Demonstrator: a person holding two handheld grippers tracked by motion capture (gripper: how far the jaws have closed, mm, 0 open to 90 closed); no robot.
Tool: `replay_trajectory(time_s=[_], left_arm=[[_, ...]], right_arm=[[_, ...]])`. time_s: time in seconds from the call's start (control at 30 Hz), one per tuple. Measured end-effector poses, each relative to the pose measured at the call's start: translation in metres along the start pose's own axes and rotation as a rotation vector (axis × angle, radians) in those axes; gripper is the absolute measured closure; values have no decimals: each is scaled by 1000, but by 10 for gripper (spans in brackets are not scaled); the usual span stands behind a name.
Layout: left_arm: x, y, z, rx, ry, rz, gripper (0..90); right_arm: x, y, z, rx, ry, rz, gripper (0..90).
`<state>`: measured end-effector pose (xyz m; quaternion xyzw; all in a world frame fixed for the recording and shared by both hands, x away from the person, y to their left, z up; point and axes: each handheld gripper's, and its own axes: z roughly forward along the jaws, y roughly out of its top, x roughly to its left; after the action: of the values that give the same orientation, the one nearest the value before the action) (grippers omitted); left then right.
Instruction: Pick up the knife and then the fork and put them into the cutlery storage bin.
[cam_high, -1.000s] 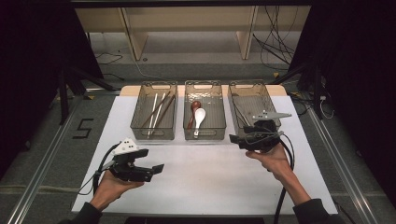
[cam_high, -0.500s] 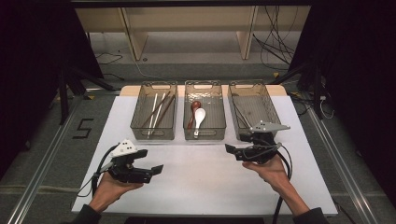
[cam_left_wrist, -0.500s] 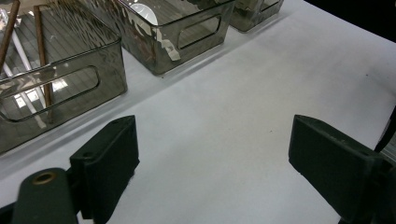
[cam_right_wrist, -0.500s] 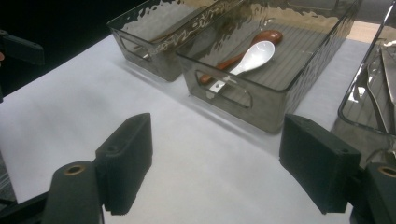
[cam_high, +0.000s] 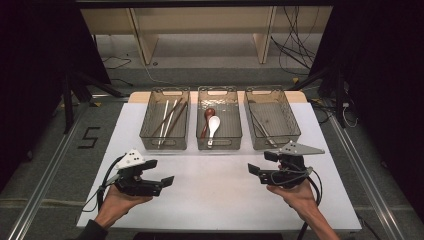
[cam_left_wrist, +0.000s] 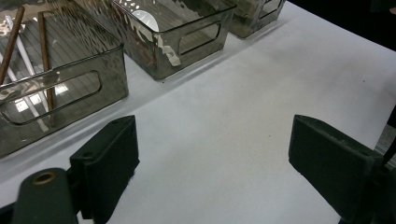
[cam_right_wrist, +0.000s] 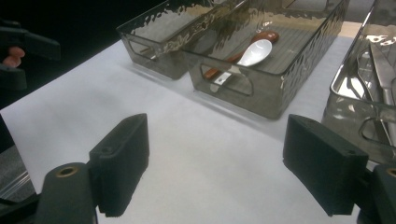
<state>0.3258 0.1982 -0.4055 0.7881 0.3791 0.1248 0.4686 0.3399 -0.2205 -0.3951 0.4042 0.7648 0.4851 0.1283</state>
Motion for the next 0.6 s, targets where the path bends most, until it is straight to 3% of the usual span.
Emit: replay_trajectory(time_s=[0.43,0.6], left_arm=[[-1,-2,-5,-33,-13,-2,153],[-1,-1,-6,-39,-17,0,153]], right_arm=[[11,-21,-11,-25,-16,-6,218],[11,-24,-10,-6,-19,-7,209]])
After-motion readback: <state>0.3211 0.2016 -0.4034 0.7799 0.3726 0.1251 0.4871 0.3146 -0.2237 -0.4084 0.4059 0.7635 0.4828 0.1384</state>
